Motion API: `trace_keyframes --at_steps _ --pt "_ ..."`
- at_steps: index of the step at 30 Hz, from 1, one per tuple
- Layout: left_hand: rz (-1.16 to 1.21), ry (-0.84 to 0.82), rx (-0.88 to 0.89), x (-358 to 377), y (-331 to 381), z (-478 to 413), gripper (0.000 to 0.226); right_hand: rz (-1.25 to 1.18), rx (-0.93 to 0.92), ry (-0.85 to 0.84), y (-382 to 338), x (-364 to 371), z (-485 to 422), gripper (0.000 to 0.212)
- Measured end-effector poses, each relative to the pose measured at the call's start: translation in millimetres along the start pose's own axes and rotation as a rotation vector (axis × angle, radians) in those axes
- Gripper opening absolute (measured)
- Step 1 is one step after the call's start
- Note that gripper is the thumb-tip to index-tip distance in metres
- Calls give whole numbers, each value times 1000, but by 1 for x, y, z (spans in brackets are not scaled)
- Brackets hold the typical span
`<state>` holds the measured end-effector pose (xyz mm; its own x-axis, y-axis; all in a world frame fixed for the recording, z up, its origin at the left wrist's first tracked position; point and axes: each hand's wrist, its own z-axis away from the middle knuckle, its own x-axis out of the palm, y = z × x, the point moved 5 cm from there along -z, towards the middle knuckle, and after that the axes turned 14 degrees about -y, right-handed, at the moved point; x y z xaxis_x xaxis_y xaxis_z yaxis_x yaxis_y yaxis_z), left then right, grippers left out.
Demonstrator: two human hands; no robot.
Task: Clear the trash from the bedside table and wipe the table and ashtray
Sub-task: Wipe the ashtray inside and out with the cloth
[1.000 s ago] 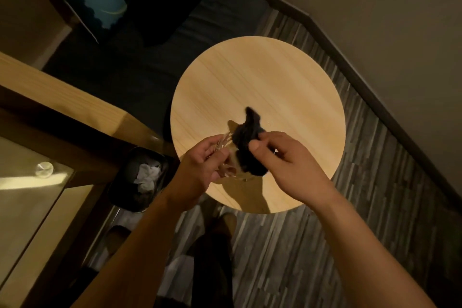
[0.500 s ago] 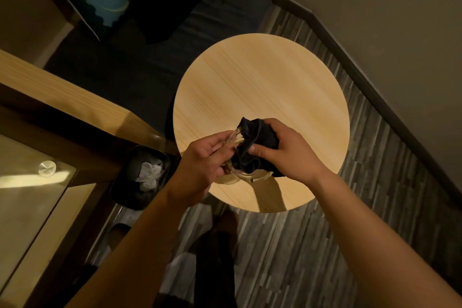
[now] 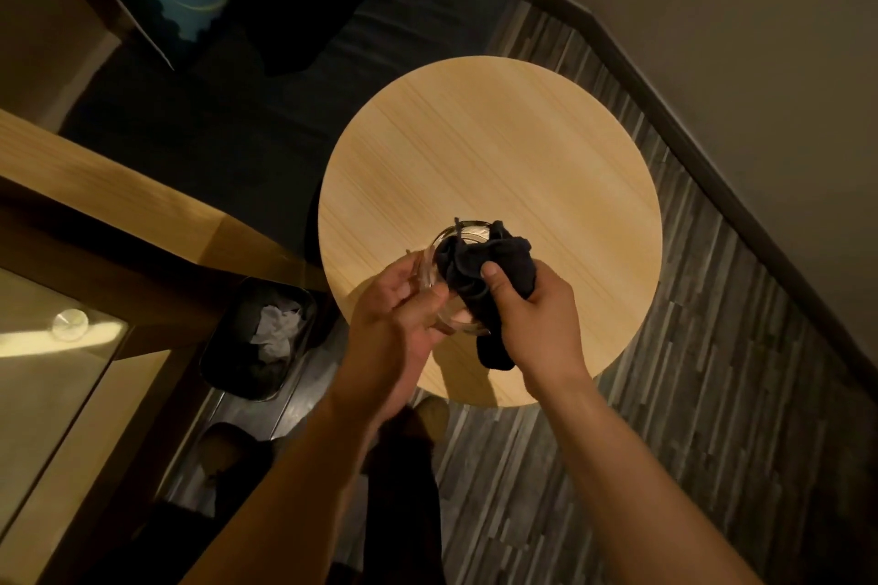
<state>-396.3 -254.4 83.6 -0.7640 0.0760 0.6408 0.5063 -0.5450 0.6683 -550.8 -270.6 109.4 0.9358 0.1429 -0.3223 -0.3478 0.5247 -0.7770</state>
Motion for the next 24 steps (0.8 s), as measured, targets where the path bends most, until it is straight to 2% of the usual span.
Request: trace_keyframes --at_steps 3,6,8,11,14,17,19,22,24 --pt "29 32 -166 -4 15 -10 31 257 -116 -213 -17 -8 -8 22" --pt "-21 -13 -179 -3 29 -19 35 365 -155 -320 -29 -14 -20 24" --pt "-4 22 -131 -1 32 -23 34 320 -151 -273 -31 -17 -23 23" --pt "61 97 -24 3 27 -25 39 197 -125 -54 -27 -10 -14 22" --pt "112 86 119 15 17 -21 49 33 -67 137 -18 1 0 24" --pt "173 112 167 22 5 -10 55 -42 8 173 -10 6 8 25" --pt "189 98 100 16 -1 -6 54 14 14 85 -7 5 10 22" --pt "87 81 -120 -3 11 -9 49 181 -59 -123 -10 -9 4 19" --pt "-3 62 -264 -9 19 -15 51 328 -122 -293 -16 -17 -4 24"
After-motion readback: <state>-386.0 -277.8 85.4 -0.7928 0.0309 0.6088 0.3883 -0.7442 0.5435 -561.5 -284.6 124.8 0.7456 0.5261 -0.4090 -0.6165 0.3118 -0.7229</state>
